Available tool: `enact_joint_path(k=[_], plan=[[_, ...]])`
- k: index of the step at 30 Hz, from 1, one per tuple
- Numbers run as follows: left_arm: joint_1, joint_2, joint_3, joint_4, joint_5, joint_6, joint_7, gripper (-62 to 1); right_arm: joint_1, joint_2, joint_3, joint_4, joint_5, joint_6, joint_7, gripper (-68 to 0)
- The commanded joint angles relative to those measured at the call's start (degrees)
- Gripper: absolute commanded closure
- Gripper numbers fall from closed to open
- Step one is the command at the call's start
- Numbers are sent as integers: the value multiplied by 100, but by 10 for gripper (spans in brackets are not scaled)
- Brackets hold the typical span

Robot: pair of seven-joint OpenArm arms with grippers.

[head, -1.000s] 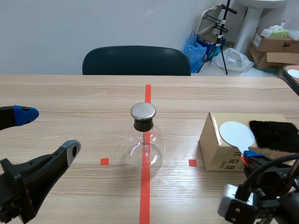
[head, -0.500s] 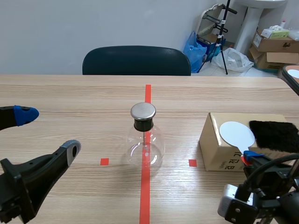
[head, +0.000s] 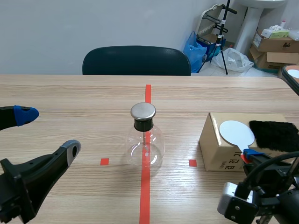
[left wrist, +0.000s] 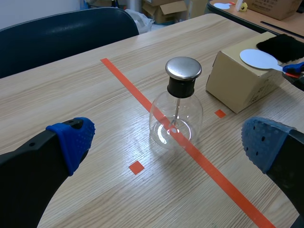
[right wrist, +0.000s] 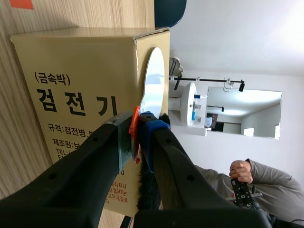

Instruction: Do the electroscope experiment

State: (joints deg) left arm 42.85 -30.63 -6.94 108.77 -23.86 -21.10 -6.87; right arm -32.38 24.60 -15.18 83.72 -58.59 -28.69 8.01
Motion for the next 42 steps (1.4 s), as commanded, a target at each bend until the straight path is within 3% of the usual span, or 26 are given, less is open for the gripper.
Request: enact_joint_path(k=[1,12,13,14,18,19,22,23,29,30,34,39,42], plan=[[-2,-2,-15,94,-37,-7,-61,-623,66,50,22,33,2,-42,-24,-11],[-2,-7,-15,63,-11,-15,-59,-623,66,50,22,33,2,-42,-39,-11],[-4,-7,-15,50,-13,-15,-59,-574,66,50,22,33,2,-42,-37,-11],[-7,-7,-15,26,-15,-13,-63,-487,66,48,22,33,2,-42,-37,-11],[-52,-4,-37,-214,-83,37,-105,-59,66,59,22,33,-22,-42,-44,-11],[-105,-7,-37,-321,-79,37,-103,-24,74,76,22,33,-24,-42,-37,-11],[-452,-55,-35,-811,-81,-7,-131,-41,81,81,22,33,-48,-44,-39,-11],[-612,-107,-35,-1023,-81,-168,-192,-41,81,81,22,33,-61,-44,-39,-11],[-1615,-597,-2,-2527,-76,-1731,-1025,-41,83,79,22,61,-153,-48,-234,-11],[-1770,-658,-2,-2758,-52,-1878,-1123,-41,83,79,22,76,-197,-48,-299,-11],[-2459,-822,289,-3576,295,-1878,-1178,-42,81,79,22,221,-407,-48,-549,-11],[-3480,-833,1172,-4476,1373,-1878,-1572,-42,81,81,17,625,-516,-44,-793,-11],[-4017,-824,1727,-4972,1639,-1878,-2096,-42,81,81,4,909,-533,-42,-946,-11]])
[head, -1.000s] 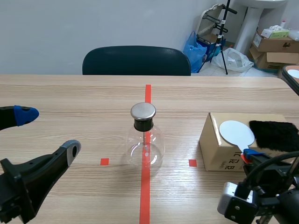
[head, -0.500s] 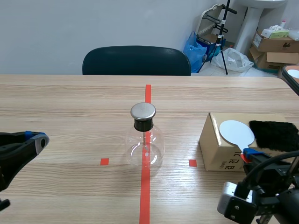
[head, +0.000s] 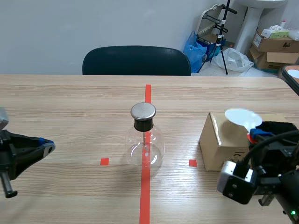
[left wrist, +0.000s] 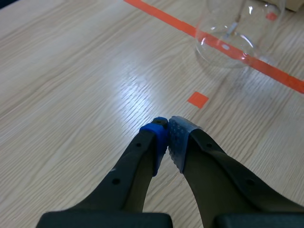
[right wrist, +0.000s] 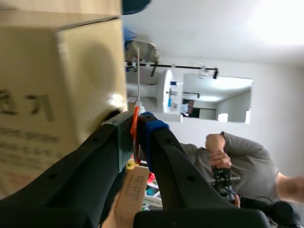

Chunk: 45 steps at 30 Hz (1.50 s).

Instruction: Do the electroscope experiment

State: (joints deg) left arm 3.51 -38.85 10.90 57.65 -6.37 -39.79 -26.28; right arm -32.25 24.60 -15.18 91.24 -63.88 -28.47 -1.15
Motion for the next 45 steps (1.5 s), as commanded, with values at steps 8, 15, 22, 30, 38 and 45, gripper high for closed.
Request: enact_joint_path(k=[8,15,22,30,38,45], plan=[[-1130,339,1143,-776,1191,-9,-1292,-42,372,83,-516,387,-450,-63,-874,-11],[-1554,776,1679,-1438,1674,-9,-1770,-42,835,81,-1189,387,-680,-63,-1705,-11],[-1687,1021,1906,-1679,1668,-9,-1768,-42,1239,81,-1773,382,-909,4,-2260,-11],[-1690,1268,1910,-1679,1648,-9,-1768,-42,1582,81,-2256,367,-994,313,-2618,-11],[-1753,1456,1910,-1679,1534,-9,-1738,-42,1941,48,-2649,-98,-1141,396,-2774,-11],[-1845,1456,1910,-1679,1259,-9,-1716,-42,2022,-107,-2726,-299,-1384,269,-2806,-11]])
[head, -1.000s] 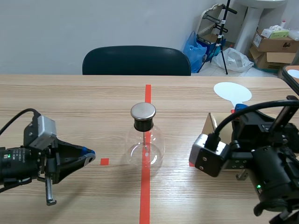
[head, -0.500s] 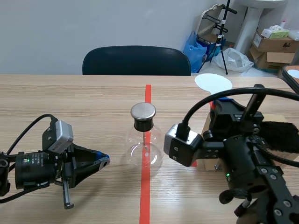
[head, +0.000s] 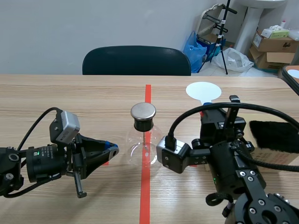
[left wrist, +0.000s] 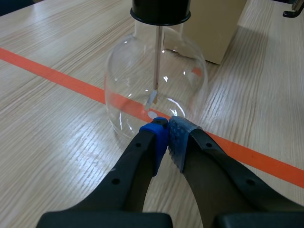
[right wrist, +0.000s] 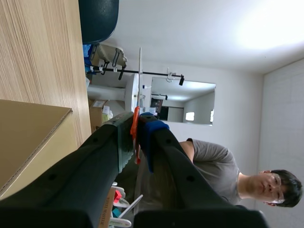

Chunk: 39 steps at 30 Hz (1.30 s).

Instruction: Do the electroscope experiment

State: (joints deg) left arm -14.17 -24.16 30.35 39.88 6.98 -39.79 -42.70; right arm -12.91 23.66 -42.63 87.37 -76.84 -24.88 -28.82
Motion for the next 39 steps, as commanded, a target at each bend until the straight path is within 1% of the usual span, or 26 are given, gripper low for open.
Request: enact_joint_path(k=[1,16,39], plan=[[-79,-15,-35,98,-76,-9,-59,-42,85,-26,20,87,-122,-105,-39,-11],[-76,-15,-35,98,-28,-9,-33,-42,55,-48,17,87,-166,-107,85,-11],[-74,-15,-35,98,-28,-9,31,-42,55,-48,20,87,-162,-103,85,-11]])
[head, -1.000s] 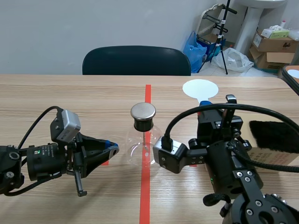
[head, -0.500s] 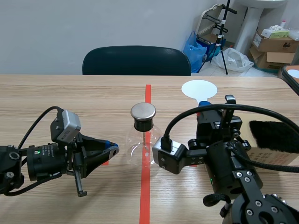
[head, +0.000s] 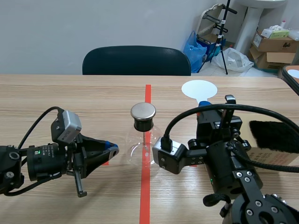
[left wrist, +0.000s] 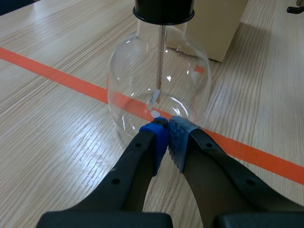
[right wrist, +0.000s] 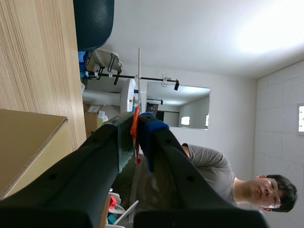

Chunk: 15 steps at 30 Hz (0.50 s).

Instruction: Do the electroscope experiment

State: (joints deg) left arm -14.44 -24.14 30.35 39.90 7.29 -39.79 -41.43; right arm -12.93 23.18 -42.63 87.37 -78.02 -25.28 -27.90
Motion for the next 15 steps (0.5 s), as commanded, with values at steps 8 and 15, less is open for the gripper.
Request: enact_joint_path(k=[8,15], plan=[[-46,-17,-35,96,-59,-9,-74,-42,57,2,20,87,-44,-61,-7,-11],[7,-17,-35,98,-61,-9,-76,-42,57,2,20,87,-44,-61,-7,-11]])
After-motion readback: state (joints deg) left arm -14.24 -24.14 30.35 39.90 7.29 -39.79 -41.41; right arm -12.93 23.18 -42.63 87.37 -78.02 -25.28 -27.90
